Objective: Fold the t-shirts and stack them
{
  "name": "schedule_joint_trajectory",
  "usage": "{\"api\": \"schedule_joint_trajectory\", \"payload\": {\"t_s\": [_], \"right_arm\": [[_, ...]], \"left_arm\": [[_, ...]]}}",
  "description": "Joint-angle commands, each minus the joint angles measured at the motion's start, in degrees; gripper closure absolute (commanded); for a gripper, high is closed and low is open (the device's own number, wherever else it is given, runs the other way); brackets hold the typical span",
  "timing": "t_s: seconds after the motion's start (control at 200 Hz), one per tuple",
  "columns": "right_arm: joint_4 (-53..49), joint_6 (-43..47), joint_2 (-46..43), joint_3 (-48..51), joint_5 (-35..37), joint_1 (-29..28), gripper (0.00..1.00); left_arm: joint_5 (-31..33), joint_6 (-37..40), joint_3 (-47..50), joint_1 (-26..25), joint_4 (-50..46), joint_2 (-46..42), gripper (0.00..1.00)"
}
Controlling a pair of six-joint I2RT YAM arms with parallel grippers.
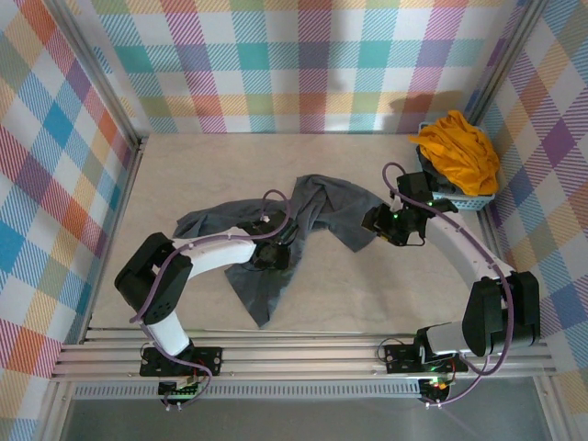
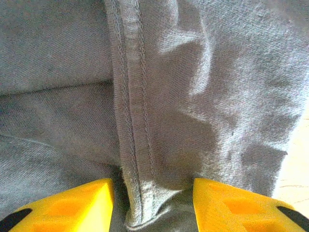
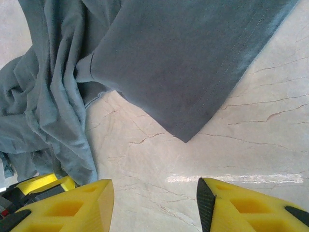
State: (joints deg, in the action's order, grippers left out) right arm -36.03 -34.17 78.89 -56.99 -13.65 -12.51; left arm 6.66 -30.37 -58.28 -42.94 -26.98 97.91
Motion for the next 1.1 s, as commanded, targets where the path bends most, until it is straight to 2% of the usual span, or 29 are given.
{"api": "schedule_joint_trajectory", "payload": {"t_s": [0.0,0.11,0.255,0.365,0.465,0.525,0.56,0.765,0.895,0.93,0.975,1.095], "right_arm": [[0.4,-1.1,0.0,-0.7,-1.0,-0.9,0.51],[0.3,-1.2,0.2,-0.8,-0.8,-1.2,0.51],[0.3,-1.6,-0.2,-0.8,-0.8,-1.2,0.51],[0.5,-1.8,-0.4,-0.5,-0.8,-1.3,0.51],[0.7,-1.9,-0.4,-0.2,-0.8,-1.4,0.51],[0.7,-2.0,-0.3,-0.1,-0.9,-1.5,0.51],[0.8,-2.0,-0.4,0.0,-0.9,-1.6,0.51],[0.7,-2.1,-0.9,0.6,-0.6,-2.0,0.51],[1.0,-2.3,-0.8,0.8,-0.6,-2.2,0.51],[1.0,-2.3,-0.8,0.8,-0.6,-2.3,0.51],[1.1,-2.4,-0.7,0.8,-0.7,-2.4,0.52],[1.4,-2.6,-0.7,0.8,-1.1,-3.3,0.53]], "left_arm": [[-2.8,0.5,1.0,0.6,1.7,-0.3,0.59],[-3.8,0.2,0.1,0.5,2.0,0.1,0.68],[-4.0,0.2,0.1,0.3,1.7,0.5,0.87],[-4.0,0.4,0.0,0.2,1.0,0.3,0.93],[-3.2,0.5,0.1,0.0,0.4,-0.2,0.93],[-2.4,0.7,0.1,0.0,0.0,0.0,0.82],[-2.2,1.0,0.1,0.0,0.0,0.3,0.79],[-2.8,1.4,-1.7,0.1,-0.3,3.2,0.76],[-3.6,1.2,-1.8,0.0,0.0,3.6,0.82],[-3.6,0.9,-1.6,0.0,0.0,3.4,0.87],[-3.7,0.8,-1.5,0.0,0.0,2.7,1.00],[-1.9,0.2,-3.1,-1.2,-2.0,-3.1,1.00]]}}
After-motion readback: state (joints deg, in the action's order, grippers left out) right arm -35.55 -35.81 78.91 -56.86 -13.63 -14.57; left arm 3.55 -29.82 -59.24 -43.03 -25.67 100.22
